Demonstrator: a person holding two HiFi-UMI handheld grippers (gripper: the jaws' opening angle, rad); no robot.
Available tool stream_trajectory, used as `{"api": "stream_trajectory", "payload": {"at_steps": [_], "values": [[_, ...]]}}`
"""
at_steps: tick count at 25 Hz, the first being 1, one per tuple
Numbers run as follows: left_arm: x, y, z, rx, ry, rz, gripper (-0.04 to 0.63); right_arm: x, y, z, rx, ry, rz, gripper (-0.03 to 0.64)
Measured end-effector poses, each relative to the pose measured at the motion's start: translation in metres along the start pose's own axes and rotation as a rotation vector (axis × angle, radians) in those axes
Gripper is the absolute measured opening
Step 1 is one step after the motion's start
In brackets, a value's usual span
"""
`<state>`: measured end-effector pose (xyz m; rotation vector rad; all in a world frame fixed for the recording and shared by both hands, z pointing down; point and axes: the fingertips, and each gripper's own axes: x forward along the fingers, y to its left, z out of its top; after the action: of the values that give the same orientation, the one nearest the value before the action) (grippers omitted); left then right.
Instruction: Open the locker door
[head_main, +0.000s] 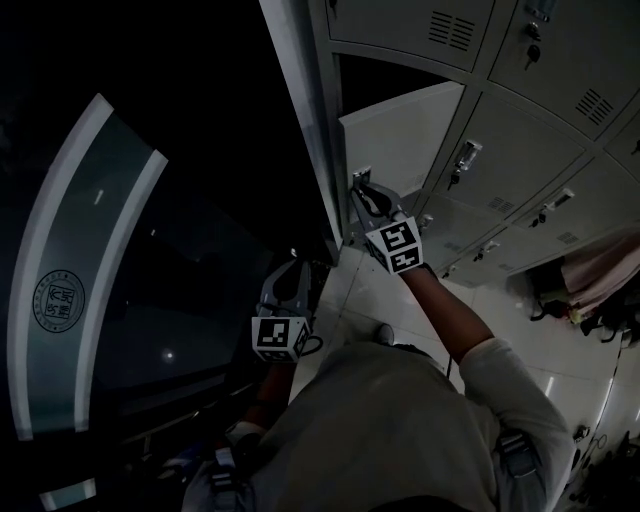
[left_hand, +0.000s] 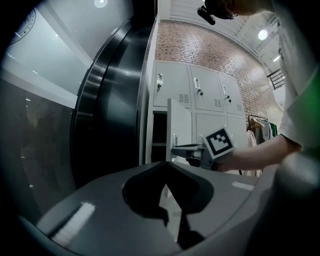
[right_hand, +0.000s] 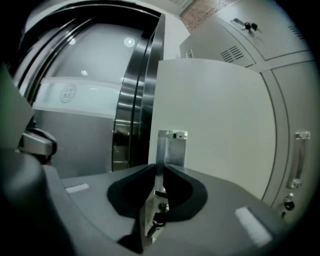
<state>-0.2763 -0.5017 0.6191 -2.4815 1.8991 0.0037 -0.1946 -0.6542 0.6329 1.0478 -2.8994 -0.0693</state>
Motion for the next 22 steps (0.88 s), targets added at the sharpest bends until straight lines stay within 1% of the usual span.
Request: {"api": "stream_trajectory", "payload": {"at_steps": [2,4,8,10,14,17,20,22], "values": [[0.003,-0.008,0.004,-0.002,-0.011,-0.017,0.049,-0.033,0.005,0.001,-0.003,-0.039,0.037,0.044],[0.005,-0.015,0.006,-0.002,-0.012,-0.031,0.048,-0.064,0.005,0.001,0.002,-0.066,0.057,0.045],[0.012,-0.024,0.013,-0.001,-0.027,-0.047,0.048,-0.107,-0.002,0.003,-0.045,-0.087,0.044,0.04],[0.017,-0.029,0.019,0.005,-0.038,-0.062,0.048,-0.119,-0.006,0.004,-0.05,-0.091,0.028,0.044],[0.025,-0.035,0.025,0.007,-0.048,-0.087,0.049,-0.134,-0.018,0.005,-0.034,-0.094,-0.027,0.025],[0.026,-0.039,0.027,0.008,-0.045,-0.09,0.049,-0.142,-0.025,0.006,-0.014,-0.092,-0.074,0.017],[0.021,-0.041,0.027,-0.004,-0.03,-0.078,0.048,-0.16,-0.037,0.009,0.023,-0.085,-0.178,0.016],[0.018,-0.042,0.025,-0.004,-0.023,-0.084,0.048,-0.175,-0.045,0.009,0.061,-0.078,-0.249,0.015]]}}
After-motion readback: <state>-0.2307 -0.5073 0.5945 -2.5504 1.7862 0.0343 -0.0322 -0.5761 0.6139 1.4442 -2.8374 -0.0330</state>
